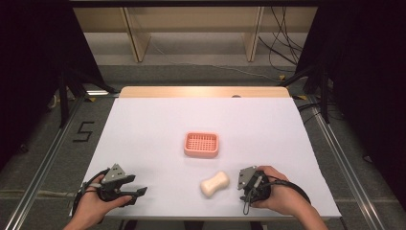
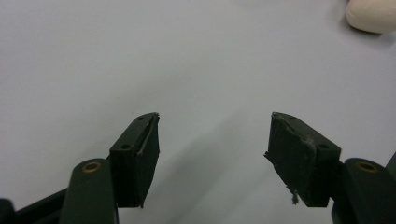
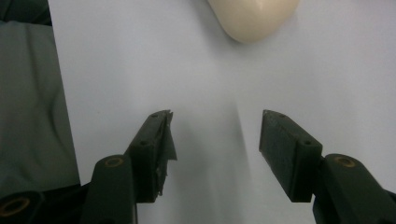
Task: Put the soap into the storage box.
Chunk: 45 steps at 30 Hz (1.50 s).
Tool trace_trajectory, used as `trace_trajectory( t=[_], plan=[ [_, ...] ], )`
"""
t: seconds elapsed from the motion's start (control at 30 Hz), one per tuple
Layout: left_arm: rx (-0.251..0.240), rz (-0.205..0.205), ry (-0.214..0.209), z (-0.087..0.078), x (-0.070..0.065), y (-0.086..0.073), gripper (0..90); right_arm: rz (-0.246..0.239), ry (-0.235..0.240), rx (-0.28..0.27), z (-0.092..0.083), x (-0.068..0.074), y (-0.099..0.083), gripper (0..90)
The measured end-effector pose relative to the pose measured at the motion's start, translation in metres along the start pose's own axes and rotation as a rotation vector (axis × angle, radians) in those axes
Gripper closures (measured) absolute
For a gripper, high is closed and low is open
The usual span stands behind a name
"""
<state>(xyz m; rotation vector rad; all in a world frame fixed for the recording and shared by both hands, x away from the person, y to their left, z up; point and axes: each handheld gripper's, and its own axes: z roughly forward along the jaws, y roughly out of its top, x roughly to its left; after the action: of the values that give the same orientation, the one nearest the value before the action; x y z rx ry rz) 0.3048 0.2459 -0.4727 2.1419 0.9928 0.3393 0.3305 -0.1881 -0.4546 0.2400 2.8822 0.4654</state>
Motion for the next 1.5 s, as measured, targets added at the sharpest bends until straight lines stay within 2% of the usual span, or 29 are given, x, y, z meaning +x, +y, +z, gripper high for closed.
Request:
trace_trajectory(
  t=[0.03, 0.07, 0.1, 0.13, 0.2, 0.27, 0.37, 0.4, 0.43, 0.47, 0.5, 0.6, 0.67, 0.7, 0.73, 0.8, 0.83, 0.87, 0.93, 0.97, 1.0, 1.03, 1.07, 1.1, 1.13, 1.17, 1.2, 1.27, 1.5],
  plan=[
    [0.002, -0.003, -0.005, 0.000, 0.000, 0.000, 33.5, 0.024, -0.005, 0.019, -0.001, 0.001, 0.002, 42.9],
    [0.002, -0.003, -0.005, 0.000, 0.000, 0.000, 33.4, -0.018, -0.005, 0.021, -0.001, -0.002, 0.006, 42.0],
    [-0.020, -0.014, -0.001, 0.002, -0.002, 0.001, 33.4, -0.018, -0.005, 0.021, -0.001, -0.002, 0.006, 42.0],
    [-0.015, 0.000, 0.002, 0.002, -0.001, 0.002, 33.3, -0.059, -0.007, 0.041, -0.002, -0.005, 0.013, 39.2],
    [-0.018, 0.004, 0.001, 0.002, -0.001, 0.001, 33.3, -0.055, -0.005, 0.059, -0.003, -0.006, 0.017, 37.9],
    [0.000, 0.001, -0.007, 0.001, 0.000, 0.000, 33.3, -0.132, 0.014, 0.064, -0.003, -0.015, 0.032, 36.4],
    [0.004, 0.015, -0.005, 0.001, 0.002, 0.001, 33.3, -0.133, 0.022, 0.073, -0.003, -0.018, 0.040, 35.4],
    [-0.015, -0.008, 0.010, 0.002, 0.001, 0.000, 33.3, -0.165, 0.017, 0.073, -0.003, -0.021, 0.044, 35.3],
    [-0.011, -0.001, 0.006, 0.002, 0.002, 0.001, 33.3, -0.197, 0.034, 0.070, -0.002, -0.025, 0.053, 34.8],
    [-0.012, -0.018, 0.004, 0.002, 0.001, 0.000, 33.3, -0.182, 0.031, 0.075, -0.003, -0.025, 0.055, 34.7],
    [-0.011, -0.013, 0.006, 0.002, 0.001, 0.000, 33.3, -0.182, 0.031, 0.075, -0.003, -0.025, 0.055, 34.7],
    [-0.007, 0.002, 0.003, 0.003, 0.002, 0.001, 33.2, -0.235, 0.036, 0.103, -0.001, -0.032, 0.066, 34.1],
    [-0.011, 0.003, -0.003, 0.003, 0.002, 0.001, 33.2, -0.236, 0.041, 0.109, -0.001, -0.032, 0.067, 34.0],
    [-0.014, 0.000, -0.005, 0.003, 0.002, 0.001, 33.2, -0.239, 0.062, 0.105, 0.001, -0.033, 0.070, 33.8],
    [-0.013, 0.001, -0.009, 0.003, 0.002, 0.001, 33.2, -0.294, 0.062, 0.112, 0.003, -0.036, 0.072, 33.4],
    [0.000, 0.016, -0.009, 0.002, 0.003, 0.001, 33.2, -0.283, 0.084, 0.120, 0.005, -0.035, 0.075, 32.4],
    [0.002, 0.018, -0.009, 0.002, 0.003, 0.001, 33.2, -0.249, 0.080, 0.153, 0.006, -0.034, 0.078, 31.6],
    [-0.011, 0.003, -0.009, 0.003, 0.002, 0.001, 33.2, -0.317, 0.088, 0.137, 0.008, -0.038, 0.081, 31.2],
    [-0.012, 0.003, -0.010, 0.003, 0.002, 0.001, 33.1, -0.261, 0.091, 0.159, 0.008, -0.035, 0.084, 30.8],
    [-0.012, 0.003, -0.010, 0.003, 0.002, 0.001, 33.0, -0.295, 0.094, 0.134, 0.010, -0.037, 0.087, 30.8],
    [-0.012, 0.003, -0.006, 0.003, 0.002, 0.001, 33.0, -0.295, 0.094, 0.134, 0.010, -0.037, 0.087, 30.8],
    [-0.011, 0.005, -0.009, 0.003, 0.002, 0.001, 33.0, -0.341, 0.113, 0.112, 0.013, -0.039, 0.093, 30.7],
    [-0.012, 0.003, -0.009, 0.003, 0.002, 0.001, 33.0, -0.341, 0.113, 0.112, 0.013, -0.039, 0.093, 30.7],
    [-0.004, 0.012, -0.008, 0.002, 0.003, 0.001, 33.0, -0.310, 0.107, 0.122, 0.014, -0.037, 0.094, 30.9],
    [-0.003, 0.015, -0.009, 0.002, 0.003, 0.001, 33.0, -0.353, 0.121, 0.120, 0.016, -0.039, 0.097, 30.8],
    [-0.009, 0.008, -0.003, 0.003, 0.002, 0.001, 32.9, -0.309, 0.114, 0.145, 0.015, -0.036, 0.098, 30.8],
    [-0.019, 0.002, -0.006, 0.003, 0.002, 0.001, 32.9, -0.346, 0.124, 0.142, 0.017, -0.037, 0.100, 30.8],
    [-0.015, 0.003, 0.002, 0.003, 0.002, 0.001, 32.9, -0.288, 0.129, 0.163, 0.017, -0.033, 0.101, 30.8],
    [-0.014, 0.005, -0.004, 0.003, 0.002, 0.001, 32.7, -0.338, 0.172, 0.193, 0.026, -0.032, 0.106, 31.9]
  ],
)
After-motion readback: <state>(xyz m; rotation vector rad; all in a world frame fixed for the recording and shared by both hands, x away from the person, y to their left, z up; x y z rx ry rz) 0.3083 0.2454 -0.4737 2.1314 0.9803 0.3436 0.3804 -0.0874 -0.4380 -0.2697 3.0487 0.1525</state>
